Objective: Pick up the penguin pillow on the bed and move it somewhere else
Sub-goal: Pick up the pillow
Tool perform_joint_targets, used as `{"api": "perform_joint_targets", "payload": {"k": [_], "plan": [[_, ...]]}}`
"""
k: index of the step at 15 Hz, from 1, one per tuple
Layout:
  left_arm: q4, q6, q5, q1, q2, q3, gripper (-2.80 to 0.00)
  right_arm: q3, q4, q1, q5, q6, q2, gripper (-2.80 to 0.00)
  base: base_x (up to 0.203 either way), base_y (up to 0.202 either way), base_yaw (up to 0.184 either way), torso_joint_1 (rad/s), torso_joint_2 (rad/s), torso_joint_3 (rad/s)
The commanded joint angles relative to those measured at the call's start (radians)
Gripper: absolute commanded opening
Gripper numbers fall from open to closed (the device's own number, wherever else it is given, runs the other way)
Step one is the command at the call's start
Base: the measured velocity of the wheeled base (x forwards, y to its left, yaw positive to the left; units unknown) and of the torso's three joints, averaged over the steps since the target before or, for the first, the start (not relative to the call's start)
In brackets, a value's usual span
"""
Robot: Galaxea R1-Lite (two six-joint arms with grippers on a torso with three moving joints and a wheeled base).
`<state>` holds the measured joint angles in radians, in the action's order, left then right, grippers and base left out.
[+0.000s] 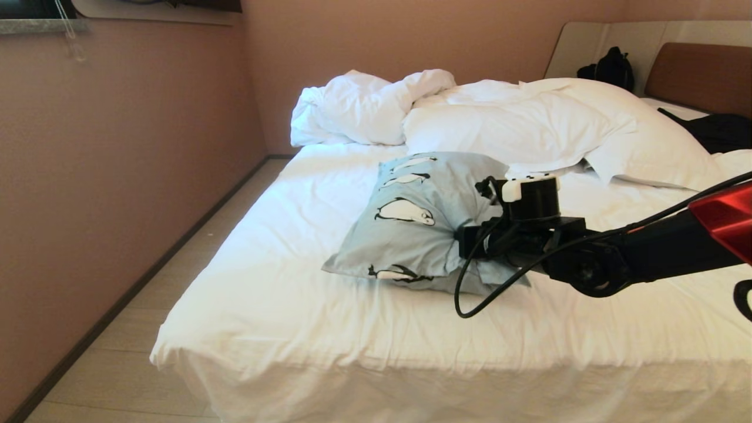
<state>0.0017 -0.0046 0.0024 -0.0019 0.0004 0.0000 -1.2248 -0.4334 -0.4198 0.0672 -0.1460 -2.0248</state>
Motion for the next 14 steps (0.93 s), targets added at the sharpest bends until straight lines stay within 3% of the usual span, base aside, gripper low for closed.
{"api": "perform_joint_targets", "payload": {"k": [1,14], "plan": [[0.0,0.0,0.001,0.0,0.0,0.002,-2.8,0.005,-0.006,-0.001,0.0,-0.036,0.096,-2.8,0.0,0.0,0.0,0.0,0.0,0.0],[0.0,0.0,0.001,0.0,0.0,0.002,-2.8,0.048,-0.008,-0.001,0.008,-0.075,0.367,-2.8,0.0,0.0,0.0,0.0,0.0,0.0]]}}
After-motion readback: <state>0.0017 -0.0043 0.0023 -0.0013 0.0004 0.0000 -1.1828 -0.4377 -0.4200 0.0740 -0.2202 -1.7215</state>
